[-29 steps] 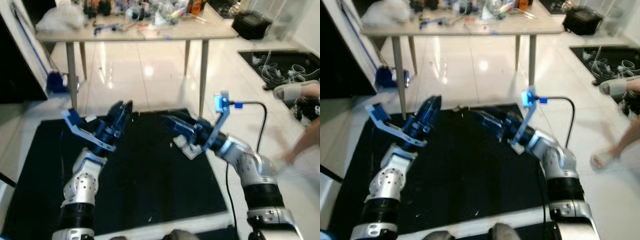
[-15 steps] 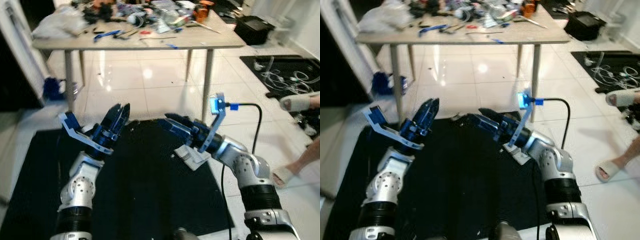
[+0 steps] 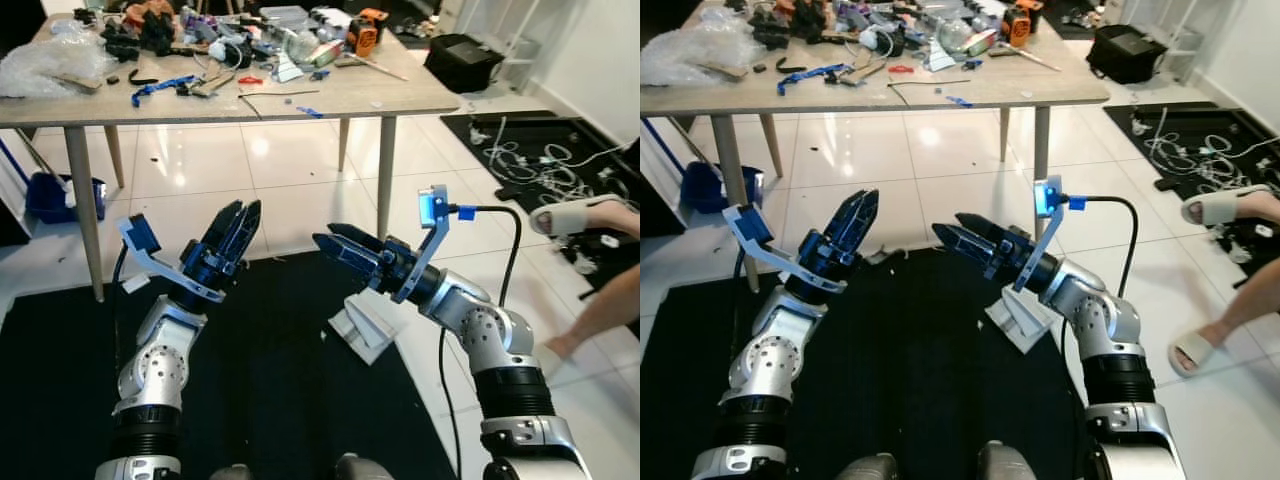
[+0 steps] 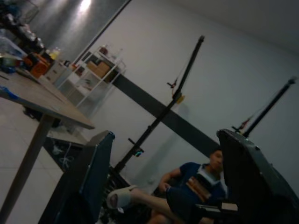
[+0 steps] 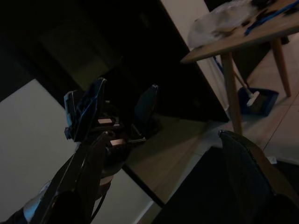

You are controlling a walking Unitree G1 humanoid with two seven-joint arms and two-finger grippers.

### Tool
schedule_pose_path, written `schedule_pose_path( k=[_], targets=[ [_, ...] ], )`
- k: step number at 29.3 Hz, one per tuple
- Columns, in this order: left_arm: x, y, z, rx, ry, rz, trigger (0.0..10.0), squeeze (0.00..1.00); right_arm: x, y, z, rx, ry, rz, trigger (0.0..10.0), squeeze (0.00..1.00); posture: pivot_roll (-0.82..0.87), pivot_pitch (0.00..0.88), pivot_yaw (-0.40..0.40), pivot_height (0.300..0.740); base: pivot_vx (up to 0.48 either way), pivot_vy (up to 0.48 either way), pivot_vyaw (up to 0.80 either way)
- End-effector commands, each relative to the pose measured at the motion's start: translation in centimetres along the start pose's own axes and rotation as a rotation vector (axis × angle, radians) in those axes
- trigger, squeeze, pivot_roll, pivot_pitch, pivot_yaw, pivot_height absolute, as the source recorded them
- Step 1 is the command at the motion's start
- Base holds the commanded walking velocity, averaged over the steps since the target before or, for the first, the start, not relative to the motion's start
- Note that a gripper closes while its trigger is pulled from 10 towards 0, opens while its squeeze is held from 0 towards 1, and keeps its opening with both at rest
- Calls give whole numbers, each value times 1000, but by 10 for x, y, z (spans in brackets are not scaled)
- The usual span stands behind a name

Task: Picking trash to rubbish bin

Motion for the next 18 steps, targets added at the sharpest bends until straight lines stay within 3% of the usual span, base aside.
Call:
schedule_pose_path(
  k=[1, 14, 18],
  targets=[
    [-1, -3, -3, -15, 9, -1, 10000, 0, 2, -1, 4, -10, 0, -1, 10000, 0, 7, 0, -53, 740, 398, 0, 0],
    [-3, -3, -2, -19, 9, 2, 10000, 0, 0, 0, 5, 5, 0, 9, 10000, 0, 4, 0, -57, 740, 402, 0, 0],
    [-3, -4, -1, -20, 10, 2, 10000, 0, -2, 2, 4, 25, 19, 10, 10000, 0, 4, 0, -57, 740, 442, 0, 781]
  ],
)
Point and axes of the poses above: a point about 5 cm out from each wrist's last joint towards the gripper, its own z axis pointing back from the gripper into the wrist, its own x axis along the axis of the wrist's last joint, y = z × x, the point moved 3 cm from there along -z, pointing out of the wrist towards the gripper, and after that the axes turned 9 degrees about -z, right-handed, at the moved point
